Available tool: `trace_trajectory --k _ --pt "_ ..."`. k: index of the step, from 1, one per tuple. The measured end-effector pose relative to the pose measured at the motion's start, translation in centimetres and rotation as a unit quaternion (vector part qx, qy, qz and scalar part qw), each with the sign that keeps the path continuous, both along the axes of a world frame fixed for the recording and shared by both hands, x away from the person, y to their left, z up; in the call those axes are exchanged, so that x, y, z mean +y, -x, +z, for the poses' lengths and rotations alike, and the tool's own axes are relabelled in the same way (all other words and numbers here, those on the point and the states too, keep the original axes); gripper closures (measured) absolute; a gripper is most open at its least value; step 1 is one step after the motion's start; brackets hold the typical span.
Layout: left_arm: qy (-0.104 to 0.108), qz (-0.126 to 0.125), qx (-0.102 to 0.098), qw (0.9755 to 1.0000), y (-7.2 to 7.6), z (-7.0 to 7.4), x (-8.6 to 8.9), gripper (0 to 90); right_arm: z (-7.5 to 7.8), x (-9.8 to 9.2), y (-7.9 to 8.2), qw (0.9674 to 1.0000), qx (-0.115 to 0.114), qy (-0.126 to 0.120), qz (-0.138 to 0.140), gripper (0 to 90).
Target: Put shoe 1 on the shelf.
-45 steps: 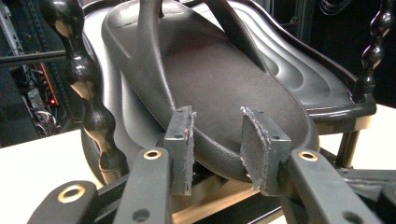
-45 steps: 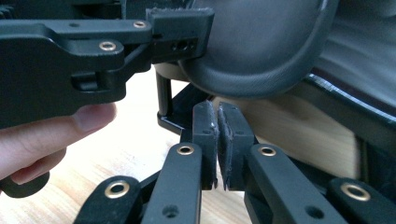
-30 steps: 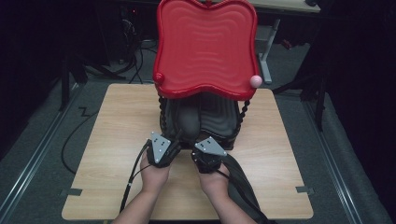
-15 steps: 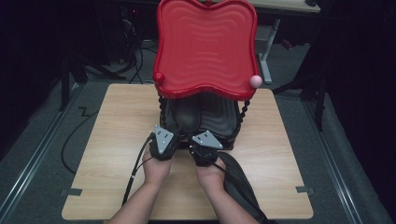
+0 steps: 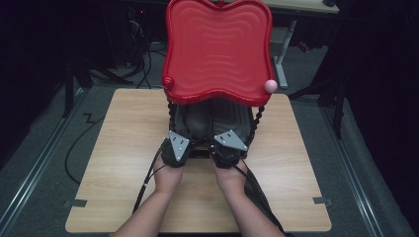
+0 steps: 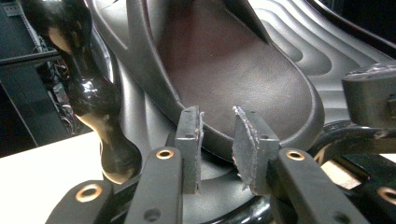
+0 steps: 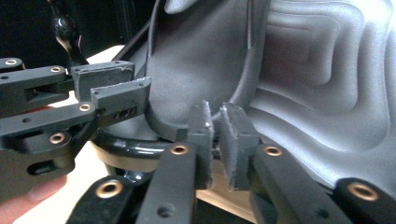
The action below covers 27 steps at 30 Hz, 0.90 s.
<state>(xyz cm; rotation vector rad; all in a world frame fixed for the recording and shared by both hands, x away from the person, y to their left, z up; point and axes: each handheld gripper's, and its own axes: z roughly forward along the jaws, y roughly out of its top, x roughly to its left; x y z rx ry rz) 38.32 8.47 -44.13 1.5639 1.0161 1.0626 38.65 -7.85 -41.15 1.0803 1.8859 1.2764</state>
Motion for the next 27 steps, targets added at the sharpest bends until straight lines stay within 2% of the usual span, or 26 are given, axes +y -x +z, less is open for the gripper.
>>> trace_trajectory --k 2,4,10,13,15,16,20,24,26,27 --pt "-0.008 0.005 0.000 1.0000 -0.1 0.0 0.0 71.4 0.0 0.1 -0.5 0.9999 0.011 0.000 0.004 76.1" --pt "-0.017 0.008 -0.001 0.9998 -0.2 -0.1 0.0 71.7 0.1 0.1 -0.8 0.9999 0.014 0.001 0.005 75.9" --pt "-0.015 0.008 -0.003 0.9998 -0.3 -0.2 0.0 71.6 0.3 0.3 -2.0 0.9998 0.011 0.012 -0.011 75.1" --pt "-0.016 0.009 -0.001 0.9998 -0.2 -0.2 0.0 71.6 0.5 0.3 -2.8 0.9995 0.019 0.015 -0.018 73.0" --pt "-0.015 0.010 0.002 0.9998 -0.3 -0.3 0.1 71.7 0.6 0.5 -3.2 0.9994 0.018 0.020 -0.020 74.6" --pt "-0.015 0.011 0.004 0.9998 -0.3 -0.3 0.1 71.7 0.7 0.6 -3.3 0.9994 0.018 0.025 -0.017 79.3" --pt "-0.018 0.008 0.002 0.9998 -0.3 -0.5 0.1 73.9 0.6 1.0 -3.0 0.9989 0.011 0.042 -0.015 86.1" --pt "-0.022 0.011 0.003 0.9997 -0.4 -0.3 -0.1 76.3 0.6 0.9 -2.9 0.9990 0.013 0.039 -0.016 87.1" --pt "-0.023 0.010 0.005 0.9997 -0.3 -0.2 0.1 75.6 0.9 0.8 -2.7 0.9991 0.010 0.037 -0.016 82.6" --pt "-0.020 0.009 0.002 0.9998 -0.2 -0.1 0.2 73.6 1.2 0.5 -2.4 0.9993 0.001 0.033 -0.015 80.4"
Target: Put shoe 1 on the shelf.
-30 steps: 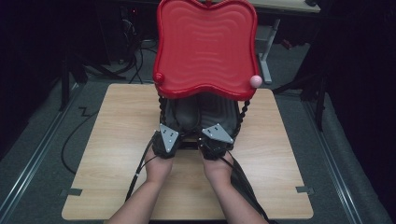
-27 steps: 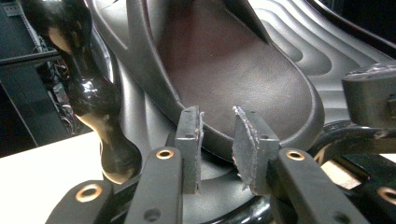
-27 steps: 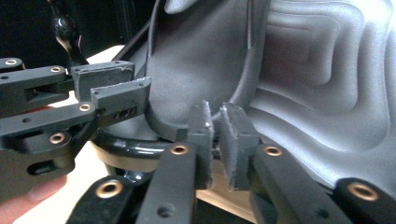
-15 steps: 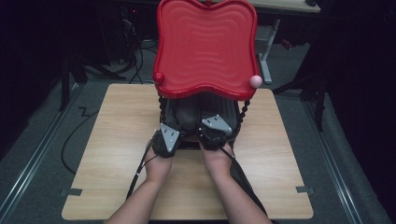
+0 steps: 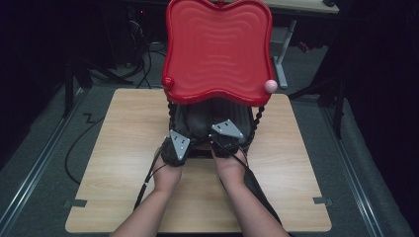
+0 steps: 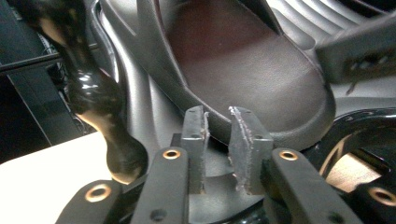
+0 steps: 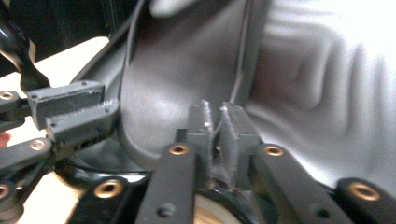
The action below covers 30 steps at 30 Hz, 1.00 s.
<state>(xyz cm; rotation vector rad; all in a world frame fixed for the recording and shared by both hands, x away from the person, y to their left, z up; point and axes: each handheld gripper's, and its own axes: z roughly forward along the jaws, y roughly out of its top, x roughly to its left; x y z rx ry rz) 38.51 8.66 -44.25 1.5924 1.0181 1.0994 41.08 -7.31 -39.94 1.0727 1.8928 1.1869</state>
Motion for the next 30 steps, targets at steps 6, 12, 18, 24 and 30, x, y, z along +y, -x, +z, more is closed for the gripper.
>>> trace_trajectory --k 6,12,18,24,30 --pt "0.017 -0.027 -0.015 0.9994 2.3 0.5 1.1 64.9 1.5 -3.8 3.7 0.9988 -0.020 -0.032 0.032 68.8" --pt "-0.001 -0.041 0.015 0.9991 5.4 -1.3 1.8 61.5 -0.3 -10.6 7.9 0.9994 0.002 -0.013 0.031 68.7" --pt "-0.009 -0.060 0.069 0.9957 8.2 -3.4 2.2 58.5 -3.4 -16.2 11.2 0.9987 0.043 -0.025 0.008 67.5" --pt "-0.007 -0.079 0.102 0.9916 10.9 -4.7 3.4 54.8 -5.5 -18.3 13.2 0.9957 0.081 -0.041 0.021 63.7" --pt "0.024 -0.073 0.114 0.9905 11.1 -5.6 5.0 55.5 -6.5 -19.1 13.3 0.9916 0.114 -0.052 0.033 63.6"
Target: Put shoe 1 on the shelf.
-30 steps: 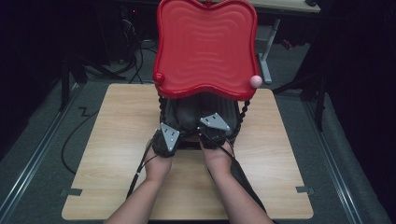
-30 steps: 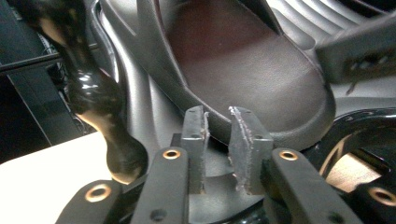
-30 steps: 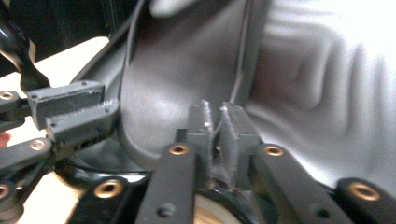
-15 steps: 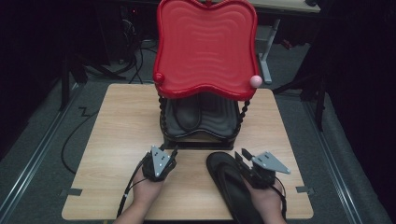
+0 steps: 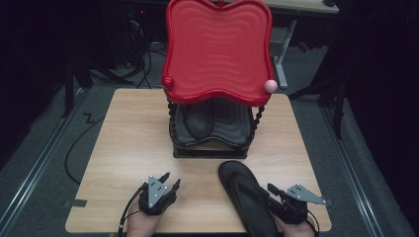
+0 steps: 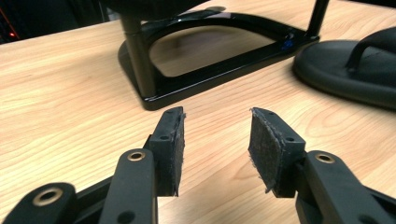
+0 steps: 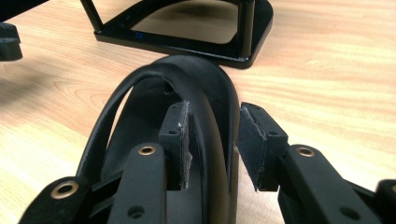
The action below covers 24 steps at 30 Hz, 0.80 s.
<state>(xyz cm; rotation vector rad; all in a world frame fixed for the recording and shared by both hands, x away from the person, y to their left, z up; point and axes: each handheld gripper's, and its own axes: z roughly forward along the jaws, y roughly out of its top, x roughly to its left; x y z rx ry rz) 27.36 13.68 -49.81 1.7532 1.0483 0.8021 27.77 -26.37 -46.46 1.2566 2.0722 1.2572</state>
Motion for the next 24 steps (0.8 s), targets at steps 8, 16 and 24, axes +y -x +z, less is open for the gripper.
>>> trace_trajectory --k 8,16,24 --pt "0.007 0.016 -0.011 0.9998 0.0 0.3 1.0 52.4 -1.2 0.8 0.2 0.9995 0.015 0.028 -0.001 67.0" --pt "0.031 0.014 0.002 0.9994 -0.2 0.6 1.1 52.9 -1.7 0.8 0.0 0.9991 0.021 0.037 -0.005 71.8" --pt "0.029 0.015 -0.003 0.9995 -0.2 0.6 1.3 51.5 -1.9 0.9 0.0 0.9986 0.022 0.048 -0.011 79.3"
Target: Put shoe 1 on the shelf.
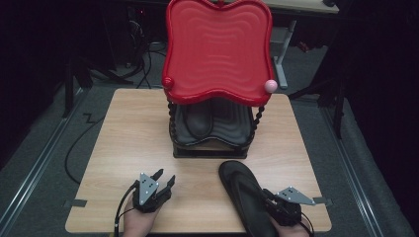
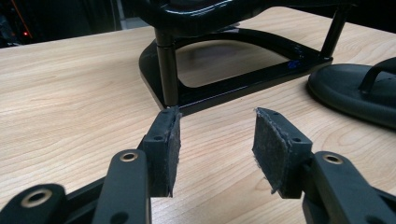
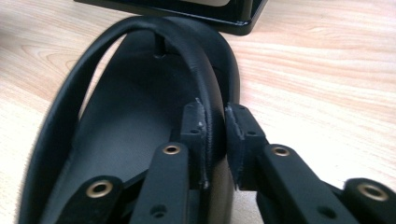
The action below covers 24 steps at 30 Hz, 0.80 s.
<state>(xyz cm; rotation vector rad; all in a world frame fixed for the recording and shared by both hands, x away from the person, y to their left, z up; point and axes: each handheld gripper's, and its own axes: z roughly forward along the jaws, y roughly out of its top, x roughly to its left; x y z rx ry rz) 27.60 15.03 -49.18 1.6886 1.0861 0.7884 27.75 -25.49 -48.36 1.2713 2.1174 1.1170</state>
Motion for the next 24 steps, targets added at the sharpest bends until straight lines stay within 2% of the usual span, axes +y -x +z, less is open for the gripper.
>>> trace_trajectory --k 5,10,24 --pt "0.002 0.000 -0.001 1.0000 -0.1 0.1 0.1 51.4 0.7 0.0 0.4 0.9997 -0.021 -0.006 -0.007 82.3" --pt "0.003 -0.001 -0.001 1.0000 -0.1 0.1 0.0 51.5 1.3 0.1 0.9 0.9994 -0.034 0.000 -0.009 82.6" --pt "-0.002 -0.009 -0.005 0.9999 0.0 0.1 -0.2 51.6 3.5 1.0 2.1 0.9968 -0.077 -0.019 0.005 82.6"
